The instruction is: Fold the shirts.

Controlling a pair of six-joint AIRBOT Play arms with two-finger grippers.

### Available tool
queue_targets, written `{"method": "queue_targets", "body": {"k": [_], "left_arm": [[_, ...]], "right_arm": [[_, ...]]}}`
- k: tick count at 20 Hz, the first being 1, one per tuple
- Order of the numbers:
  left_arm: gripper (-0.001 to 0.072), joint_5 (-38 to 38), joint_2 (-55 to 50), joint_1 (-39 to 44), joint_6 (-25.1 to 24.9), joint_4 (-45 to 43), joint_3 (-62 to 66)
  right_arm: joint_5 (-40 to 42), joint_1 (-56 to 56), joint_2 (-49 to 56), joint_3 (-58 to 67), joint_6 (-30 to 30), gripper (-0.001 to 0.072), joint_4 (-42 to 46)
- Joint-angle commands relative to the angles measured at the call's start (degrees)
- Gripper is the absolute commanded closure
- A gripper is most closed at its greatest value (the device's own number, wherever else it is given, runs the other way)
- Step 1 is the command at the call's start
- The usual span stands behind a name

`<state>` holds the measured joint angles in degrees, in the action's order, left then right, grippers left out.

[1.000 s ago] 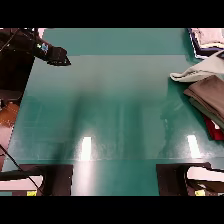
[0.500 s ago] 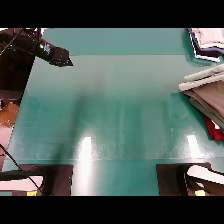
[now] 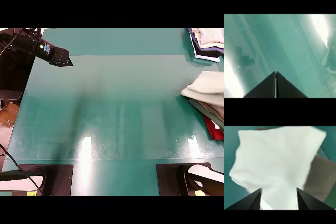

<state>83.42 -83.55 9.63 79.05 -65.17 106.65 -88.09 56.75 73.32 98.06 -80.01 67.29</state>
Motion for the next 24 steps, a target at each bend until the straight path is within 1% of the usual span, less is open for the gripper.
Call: {"method": "queue_targets", "body": {"k": [1, 2, 4, 5, 7, 9, 11, 14, 16, 17, 18, 19, 22, 24], "left_arm": [[0.0682, 0.0, 0.0, 0.0, -0.4, 0.0, 0.0], [0.0682, 0.1, 0.0, 0.0, -0.6, 0.0, 0.0], [0.0682, 0.1, 0.0, 0.0, -0.6, 0.0, 0.0], [0.0681, 0.0, 0.0, 0.0, -0.6, 0.0, 0.0], [0.0681, -0.7, 0.0, 0.0, -0.6, 0.0, 0.0], [0.0681, -0.9, 0.0, 0.0, -0.5, 0.1, 0.0], [0.0681, -0.4, 0.0, 0.0, 0.3, 0.1, 0.0], [0.0681, -0.5, 0.0, 0.0, 0.3, 0.1, 0.0], [0.0681, -0.5, 0.0, 0.0, 0.3, 0.1, 0.0], [0.0681, -0.5, 0.0, 0.0, 0.3, 0.1, 0.0], [0.0681, -0.5, 0.0, 0.0, 0.3, 0.1, 0.0], [0.0681, -0.5, 0.0, 0.0, 0.3, 0.1, 0.0], [0.0681, -0.5, 0.0, 0.0, 0.3, 0.1, 0.0], [0.0681, -0.5, 0.0, 0.0, 0.3, 0.1, 0.0]], "right_arm": [[-3.7, 3.7, -0.1, 0.0, -1.7, 0.0205, 2.8], [-4.2, 3.9, -0.1, 0.0, -3.0, 0.0205, 2.3], [-4.8, 3.1, -0.1, 0.0, -3.7, 0.0212, -2.5], [-4.9, 1.7, -0.1, 0.0, -3.7, 0.0276, -5.9], [-5.7, -3.3, -0.1, 0.0, -3.7, 0.028, -12.4], [-7.0, -11.1, -0.1, 0.0, -3.7, 0.0279, -18.0], [-7.0, -21.1, -0.1, 0.0, -3.7, 0.0279, -21.5], [-5.6, -37.2, -0.1, 0.0, -3.6, 0.0279, -21.6], [-2.9, -47.1, -0.1, 0.0, -3.5, 0.0284, -21.1], [-1.6, -51.6, -0.1, 0.0, -3.5, 0.0419, -20.8], [-0.7, -55.4, -0.1, 0.0, -3.5, 0.0629, -20.7], [0.2, -58.9, -0.1, 0.0, -3.4, 0.0694, -20.7], [2.7, -65.9, -0.1, 0.0, -3.3, 0.0694, -20.6], [3.0, -67.7, -0.1, 0.0, -3.3, 0.0694, -20.7]]}}
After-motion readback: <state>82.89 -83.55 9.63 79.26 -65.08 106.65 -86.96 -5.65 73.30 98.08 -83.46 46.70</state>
